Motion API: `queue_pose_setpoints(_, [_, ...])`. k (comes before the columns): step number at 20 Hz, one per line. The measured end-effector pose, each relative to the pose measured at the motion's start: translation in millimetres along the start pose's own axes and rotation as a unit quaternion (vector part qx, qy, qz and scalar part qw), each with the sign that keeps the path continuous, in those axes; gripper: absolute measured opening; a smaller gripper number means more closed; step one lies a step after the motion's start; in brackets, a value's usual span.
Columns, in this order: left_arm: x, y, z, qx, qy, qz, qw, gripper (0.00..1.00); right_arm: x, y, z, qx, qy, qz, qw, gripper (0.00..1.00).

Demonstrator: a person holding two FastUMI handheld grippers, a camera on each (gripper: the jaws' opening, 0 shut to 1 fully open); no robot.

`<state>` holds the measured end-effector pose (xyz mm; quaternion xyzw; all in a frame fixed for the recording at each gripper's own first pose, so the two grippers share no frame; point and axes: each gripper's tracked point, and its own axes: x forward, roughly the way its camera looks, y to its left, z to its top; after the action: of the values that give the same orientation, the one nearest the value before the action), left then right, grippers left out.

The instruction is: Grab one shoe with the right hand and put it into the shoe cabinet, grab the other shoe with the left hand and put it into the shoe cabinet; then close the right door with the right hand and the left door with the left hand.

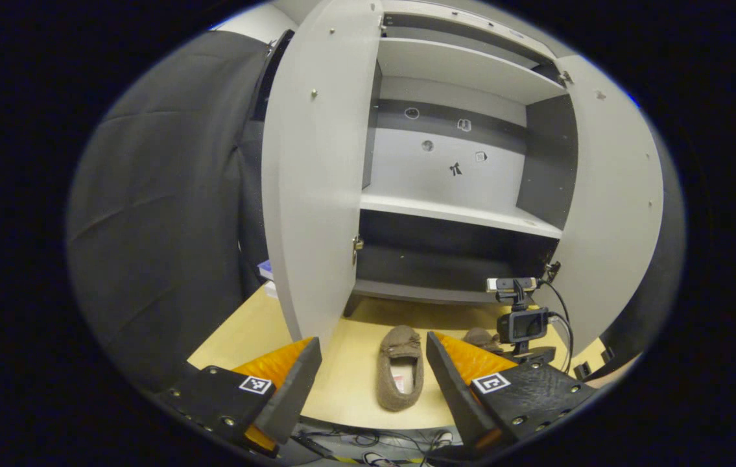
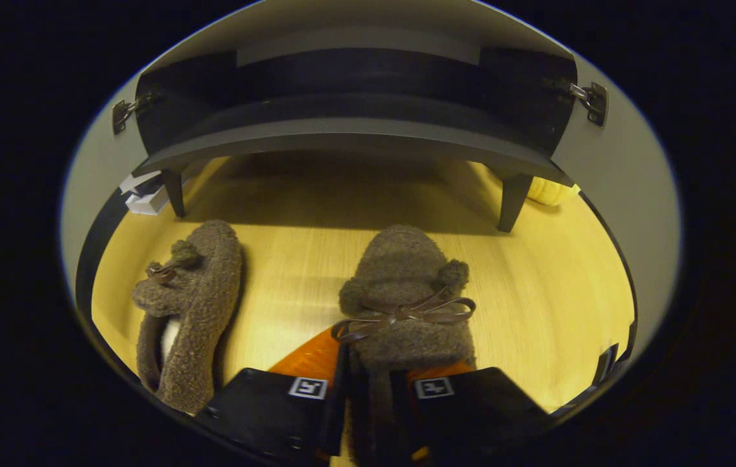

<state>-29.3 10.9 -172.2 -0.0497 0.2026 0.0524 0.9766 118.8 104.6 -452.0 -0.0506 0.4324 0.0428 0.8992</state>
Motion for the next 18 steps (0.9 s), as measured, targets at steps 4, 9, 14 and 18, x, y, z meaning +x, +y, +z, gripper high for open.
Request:
queue_pose_setpoints(4, [-5.4, -2.4, 2.1, -0.006, -0.005, -0.004, 1.0, 1.0, -9.2, 1.6, -0.4, -0.003, 0.012, 0.025, 1.0, 0.1])
queue_pose_setpoints(9, [-13.1, -15.3, 11.6, 0.011, -0.031, -0.022, 0.999, 0.95, -28.0, -3.8, -3.2, 0.012, 0.011, 0.079, 0.997, 0.02])
queue_pose_setpoints(14, [-20.8, -32.3, 16.5, 0.029, -0.045, -0.043, 0.998, 0.98, -73.8, -6.8, -19.2, 0.037, 0.026, 0.105, 0.993, 0.02])
queue_pose_setpoints(18, [-23.7, -41.8, 17.1, 0.028, -0.051, -0.057, 0.997, 0.95, -114.7, -4.0, -24.3, 0.027, 0.019, 0.128, 0.991, 0.02])
